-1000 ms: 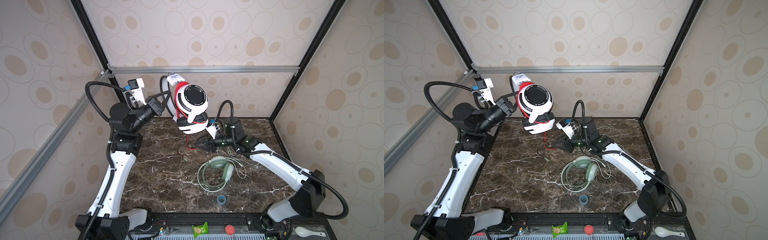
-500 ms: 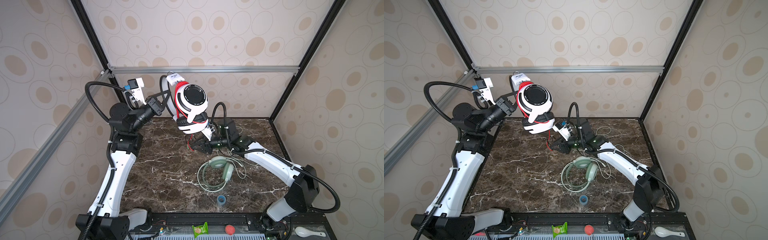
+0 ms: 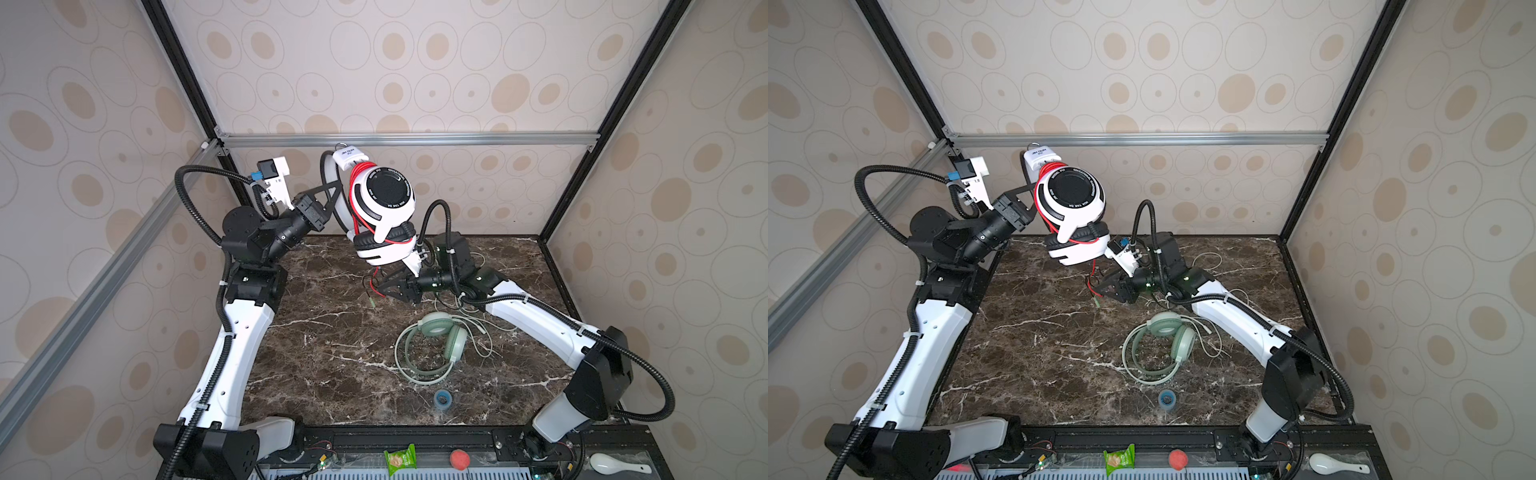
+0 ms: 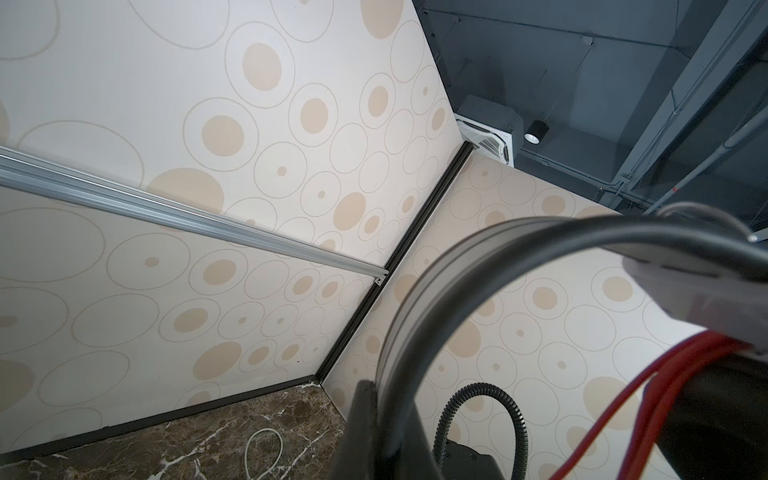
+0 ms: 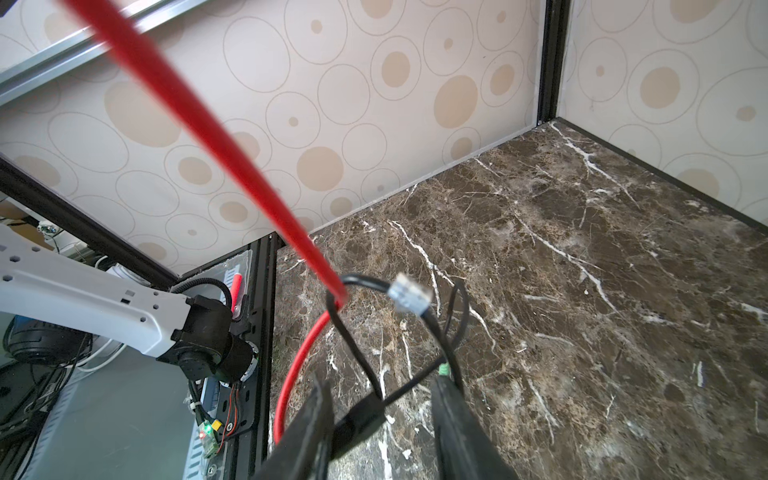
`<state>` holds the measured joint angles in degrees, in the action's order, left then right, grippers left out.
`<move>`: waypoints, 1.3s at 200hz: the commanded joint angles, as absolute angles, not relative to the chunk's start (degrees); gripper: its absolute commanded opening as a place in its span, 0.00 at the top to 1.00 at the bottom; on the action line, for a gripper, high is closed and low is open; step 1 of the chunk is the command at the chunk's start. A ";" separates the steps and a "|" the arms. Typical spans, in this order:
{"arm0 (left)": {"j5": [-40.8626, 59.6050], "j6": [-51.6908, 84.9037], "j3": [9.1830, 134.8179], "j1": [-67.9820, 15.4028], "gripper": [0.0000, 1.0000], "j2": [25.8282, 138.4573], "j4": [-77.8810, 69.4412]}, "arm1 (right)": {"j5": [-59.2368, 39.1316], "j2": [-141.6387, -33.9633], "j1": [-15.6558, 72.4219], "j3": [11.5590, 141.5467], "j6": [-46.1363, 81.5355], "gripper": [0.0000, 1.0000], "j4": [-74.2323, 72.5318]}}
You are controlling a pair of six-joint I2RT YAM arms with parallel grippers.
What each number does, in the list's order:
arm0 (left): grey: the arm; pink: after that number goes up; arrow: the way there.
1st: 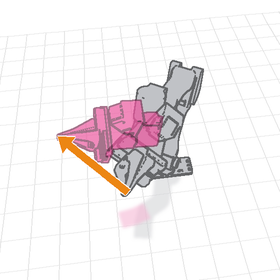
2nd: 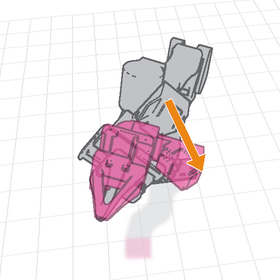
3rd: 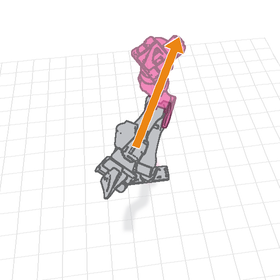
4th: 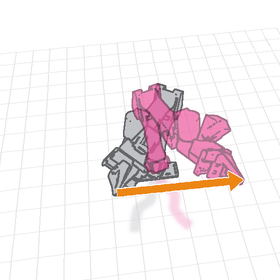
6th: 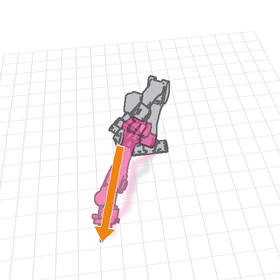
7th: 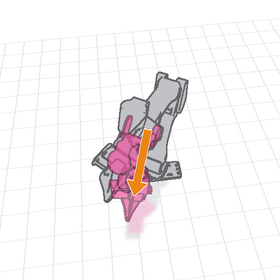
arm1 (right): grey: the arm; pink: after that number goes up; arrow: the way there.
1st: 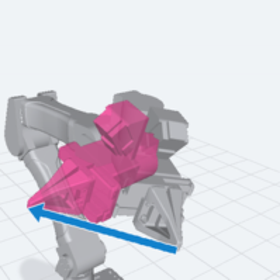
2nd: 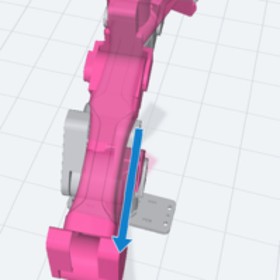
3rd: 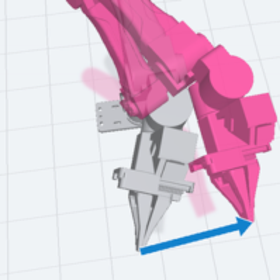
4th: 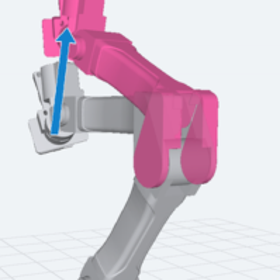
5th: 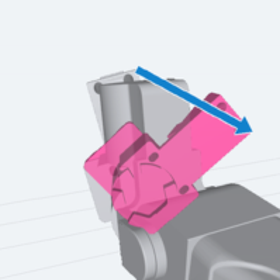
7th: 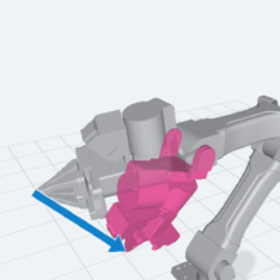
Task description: Wrap the headphones
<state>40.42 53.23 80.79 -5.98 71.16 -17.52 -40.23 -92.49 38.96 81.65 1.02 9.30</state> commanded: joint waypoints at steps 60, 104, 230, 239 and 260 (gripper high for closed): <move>39.11 58.00 80.32 -5.65 1.00 70.05 -24.06 | -42.68 -94.34 41.03 83.80 2.10 0.53 5.28; 38.76 58.26 80.07 -5.81 1.00 69.64 -23.91 | -39.87 -95.85 42.42 85.06 2.86 0.50 4.09; 31.55 61.17 75.81 -7.93 1.00 67.57 -25.80 | -35.50 -100.18 45.64 86.56 7.46 0.53 -4.88; 30.61 60.92 75.85 -8.44 1.00 67.51 -25.30 | -34.84 -100.39 45.66 86.57 7.49 0.55 -5.13; 28.82 60.38 75.47 -9.52 1.00 67.02 -24.32 | -32.92 -100.86 45.79 87.22 7.30 0.58 -4.97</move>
<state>32.60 57.34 74.81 -8.38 69.82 -20.29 -35.42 -99.68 45.30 85.10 7.64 -3.55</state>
